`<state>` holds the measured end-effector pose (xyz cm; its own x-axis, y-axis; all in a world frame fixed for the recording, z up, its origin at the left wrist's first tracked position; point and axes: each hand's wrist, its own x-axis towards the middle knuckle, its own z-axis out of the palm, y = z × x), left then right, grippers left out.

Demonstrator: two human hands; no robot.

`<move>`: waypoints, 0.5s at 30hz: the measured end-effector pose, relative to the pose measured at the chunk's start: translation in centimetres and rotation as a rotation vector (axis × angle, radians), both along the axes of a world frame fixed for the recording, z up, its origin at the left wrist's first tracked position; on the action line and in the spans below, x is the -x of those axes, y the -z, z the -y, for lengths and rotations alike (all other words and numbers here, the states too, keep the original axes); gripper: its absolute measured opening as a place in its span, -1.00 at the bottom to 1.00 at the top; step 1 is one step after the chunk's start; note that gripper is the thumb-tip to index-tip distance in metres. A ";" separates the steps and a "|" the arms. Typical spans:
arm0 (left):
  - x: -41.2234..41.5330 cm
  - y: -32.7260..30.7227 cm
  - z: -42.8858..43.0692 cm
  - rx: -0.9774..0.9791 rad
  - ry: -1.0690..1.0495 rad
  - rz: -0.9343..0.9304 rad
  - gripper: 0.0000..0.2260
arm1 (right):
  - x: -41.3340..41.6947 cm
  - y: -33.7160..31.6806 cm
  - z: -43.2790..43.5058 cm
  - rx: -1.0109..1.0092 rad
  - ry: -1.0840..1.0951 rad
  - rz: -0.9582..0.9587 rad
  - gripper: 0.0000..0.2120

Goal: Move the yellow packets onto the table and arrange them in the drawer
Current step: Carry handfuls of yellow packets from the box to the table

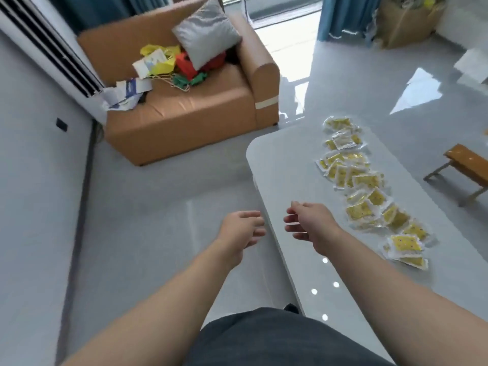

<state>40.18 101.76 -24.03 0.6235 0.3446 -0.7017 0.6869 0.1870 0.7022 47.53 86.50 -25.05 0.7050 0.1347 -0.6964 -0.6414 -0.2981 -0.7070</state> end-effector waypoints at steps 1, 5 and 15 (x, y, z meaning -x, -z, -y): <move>1.6 0.0 -1.4 0.003 -0.057 -0.001 -0.89 | 0.7 -0.1 -1.7 0.011 -0.064 0.007 -0.71; 9.1 -0.1 -7.2 0.019 -0.298 0.026 -0.90 | 4.9 -0.8 -8.9 0.057 -0.298 0.043 -0.69; 33.0 1.0 -18.2 0.037 -0.796 0.017 -0.89 | 23.6 -0.7 -26.1 0.080 -0.712 0.030 -0.73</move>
